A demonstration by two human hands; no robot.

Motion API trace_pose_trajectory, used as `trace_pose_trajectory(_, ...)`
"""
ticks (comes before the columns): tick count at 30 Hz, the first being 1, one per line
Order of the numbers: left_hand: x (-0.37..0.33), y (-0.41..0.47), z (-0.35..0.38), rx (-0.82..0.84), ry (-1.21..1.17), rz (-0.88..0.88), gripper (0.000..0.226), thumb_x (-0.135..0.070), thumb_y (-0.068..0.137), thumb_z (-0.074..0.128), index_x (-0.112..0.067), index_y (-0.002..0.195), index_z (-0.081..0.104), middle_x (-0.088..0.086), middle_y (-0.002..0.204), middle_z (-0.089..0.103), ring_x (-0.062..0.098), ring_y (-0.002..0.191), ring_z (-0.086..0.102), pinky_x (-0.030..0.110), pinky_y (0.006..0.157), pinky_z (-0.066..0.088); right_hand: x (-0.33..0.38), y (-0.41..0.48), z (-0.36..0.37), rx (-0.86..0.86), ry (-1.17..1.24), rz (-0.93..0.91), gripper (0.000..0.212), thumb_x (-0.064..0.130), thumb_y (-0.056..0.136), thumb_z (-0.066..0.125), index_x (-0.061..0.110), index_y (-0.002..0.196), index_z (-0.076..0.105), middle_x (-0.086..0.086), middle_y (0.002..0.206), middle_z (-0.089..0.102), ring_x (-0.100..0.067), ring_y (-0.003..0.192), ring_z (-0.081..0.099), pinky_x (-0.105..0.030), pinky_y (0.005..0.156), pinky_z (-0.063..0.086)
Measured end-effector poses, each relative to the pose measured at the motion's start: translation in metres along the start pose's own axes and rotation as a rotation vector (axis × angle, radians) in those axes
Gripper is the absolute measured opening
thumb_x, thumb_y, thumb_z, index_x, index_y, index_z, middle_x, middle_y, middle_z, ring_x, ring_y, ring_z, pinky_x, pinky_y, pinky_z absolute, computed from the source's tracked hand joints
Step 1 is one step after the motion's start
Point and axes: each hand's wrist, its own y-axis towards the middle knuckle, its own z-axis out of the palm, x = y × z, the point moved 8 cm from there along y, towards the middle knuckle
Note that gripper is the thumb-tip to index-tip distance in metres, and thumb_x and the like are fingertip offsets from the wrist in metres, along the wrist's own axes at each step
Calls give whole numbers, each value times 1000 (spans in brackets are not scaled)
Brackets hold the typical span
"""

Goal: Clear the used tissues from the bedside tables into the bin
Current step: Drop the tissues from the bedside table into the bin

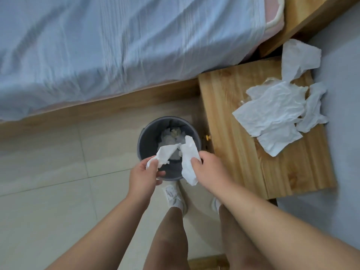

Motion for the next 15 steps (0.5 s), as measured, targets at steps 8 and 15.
trace_pose_trajectory(8,44,56,7,183,-18,-207,55,-32,103,64,-32,154,45,-7,117,68,17,89,81,28,59,63,-5,45,63,164,-125,149,40,36,102,50,13,133,61,-11,130,67,-34,111,65,-42,89,56)
trace_pose_trajectory(15,38,44,14,206,112,-143,47,-13,103,53,-27,147,50,-6,118,66,17,93,77,26,58,62,-21,21,40,211,16,152,21,38,98,51,29,104,69,5,94,70,-16,74,62,-28,57,46)
